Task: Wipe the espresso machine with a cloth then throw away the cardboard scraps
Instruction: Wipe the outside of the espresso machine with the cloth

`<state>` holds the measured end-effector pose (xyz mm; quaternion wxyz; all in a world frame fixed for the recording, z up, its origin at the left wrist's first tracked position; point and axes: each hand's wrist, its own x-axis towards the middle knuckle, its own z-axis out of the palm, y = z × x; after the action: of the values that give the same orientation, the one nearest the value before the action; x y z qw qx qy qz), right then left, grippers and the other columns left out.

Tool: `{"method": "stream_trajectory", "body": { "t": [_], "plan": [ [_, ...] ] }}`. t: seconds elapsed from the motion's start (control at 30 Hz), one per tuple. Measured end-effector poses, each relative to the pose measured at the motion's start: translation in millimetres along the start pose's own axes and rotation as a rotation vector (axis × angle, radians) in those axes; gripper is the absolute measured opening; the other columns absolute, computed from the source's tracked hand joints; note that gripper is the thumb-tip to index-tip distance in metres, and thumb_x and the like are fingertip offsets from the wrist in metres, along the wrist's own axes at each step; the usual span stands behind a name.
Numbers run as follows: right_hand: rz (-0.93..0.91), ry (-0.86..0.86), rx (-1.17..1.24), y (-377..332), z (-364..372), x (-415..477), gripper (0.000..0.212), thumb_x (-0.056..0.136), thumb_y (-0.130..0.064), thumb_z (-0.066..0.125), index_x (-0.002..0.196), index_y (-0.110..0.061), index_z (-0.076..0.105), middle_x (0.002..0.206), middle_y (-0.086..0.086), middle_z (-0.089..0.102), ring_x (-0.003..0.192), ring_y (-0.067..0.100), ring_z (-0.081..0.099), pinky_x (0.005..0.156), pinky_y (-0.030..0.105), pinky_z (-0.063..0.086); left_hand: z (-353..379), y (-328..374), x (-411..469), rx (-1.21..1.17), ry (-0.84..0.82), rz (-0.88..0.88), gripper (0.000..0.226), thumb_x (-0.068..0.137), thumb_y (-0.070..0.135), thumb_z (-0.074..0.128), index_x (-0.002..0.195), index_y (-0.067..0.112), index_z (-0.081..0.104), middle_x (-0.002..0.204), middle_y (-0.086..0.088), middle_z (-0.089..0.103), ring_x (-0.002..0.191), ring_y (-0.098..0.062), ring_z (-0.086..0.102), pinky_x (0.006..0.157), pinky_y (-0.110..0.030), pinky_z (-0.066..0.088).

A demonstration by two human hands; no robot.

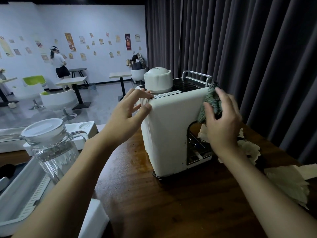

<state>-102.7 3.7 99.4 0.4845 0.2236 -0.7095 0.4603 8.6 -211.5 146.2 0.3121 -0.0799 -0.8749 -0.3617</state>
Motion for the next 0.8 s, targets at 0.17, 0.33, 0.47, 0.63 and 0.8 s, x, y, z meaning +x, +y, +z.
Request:
{"method": "stream_trajectory", "body": {
  "t": [0.17, 0.33, 0.47, 0.63, 0.8],
  "plan": [
    [0.035, 0.039, 0.035, -7, 4, 1, 0.036, 0.09, -0.015, 0.067, 0.122, 0.001, 0.062, 0.107, 0.012, 0.062, 0.101, 0.02, 0.059, 0.086, 0.024, 0.05, 2, 0, 0, 0.0, 0.009, 0.002, 0.015, 0.103, 0.023, 0.05, 0.115, 0.03, 0.057, 0.127, 0.012, 0.054, 0.112, 0.022, 0.048, 0.089, 0.005, 0.036],
    [-0.089, -0.009, 0.094, -36, 12, -23, 0.036, 0.084, -0.006, 0.074, 0.117, 0.005, 0.064, 0.112, 0.019, 0.06, 0.11, 0.016, 0.051, 0.1, 0.007, 0.033, 1, -1, 0, 0.001, 0.012, 0.008, 0.014, 0.103, 0.023, 0.05, 0.115, 0.029, 0.057, 0.127, 0.009, 0.054, 0.115, 0.018, 0.049, 0.091, 0.003, 0.037],
    [-0.219, -0.131, 0.14, -58, 23, -51, 0.039, 0.081, -0.003, 0.076, 0.117, 0.004, 0.065, 0.112, 0.02, 0.061, 0.108, 0.023, 0.057, 0.103, 0.02, 0.041, 2, -1, -1, -0.024, 0.015, 0.024, 0.014, 0.103, 0.021, 0.051, 0.114, 0.027, 0.057, 0.126, 0.007, 0.055, 0.122, 0.008, 0.051, 0.101, -0.012, 0.043],
    [-0.367, -0.221, 0.1, -56, 25, -56, 0.037, 0.084, -0.004, 0.074, 0.119, 0.003, 0.065, 0.112, 0.019, 0.063, 0.105, 0.032, 0.064, 0.094, 0.039, 0.052, 1, 1, -1, -0.024, 0.015, 0.026, 0.015, 0.103, 0.02, 0.052, 0.116, 0.023, 0.058, 0.126, 0.007, 0.055, 0.121, 0.009, 0.05, 0.106, -0.023, 0.043],
    [-0.186, -0.099, 0.107, -24, 14, -37, 0.037, 0.082, -0.002, 0.075, 0.117, 0.003, 0.066, 0.114, 0.02, 0.06, 0.108, 0.019, 0.056, 0.101, 0.02, 0.043, 2, 0, -1, -0.005, 0.009, -0.001, 0.013, 0.103, 0.025, 0.051, 0.114, 0.028, 0.057, 0.125, 0.016, 0.054, 0.118, 0.021, 0.046, 0.095, -0.001, 0.038]
  ]
}}
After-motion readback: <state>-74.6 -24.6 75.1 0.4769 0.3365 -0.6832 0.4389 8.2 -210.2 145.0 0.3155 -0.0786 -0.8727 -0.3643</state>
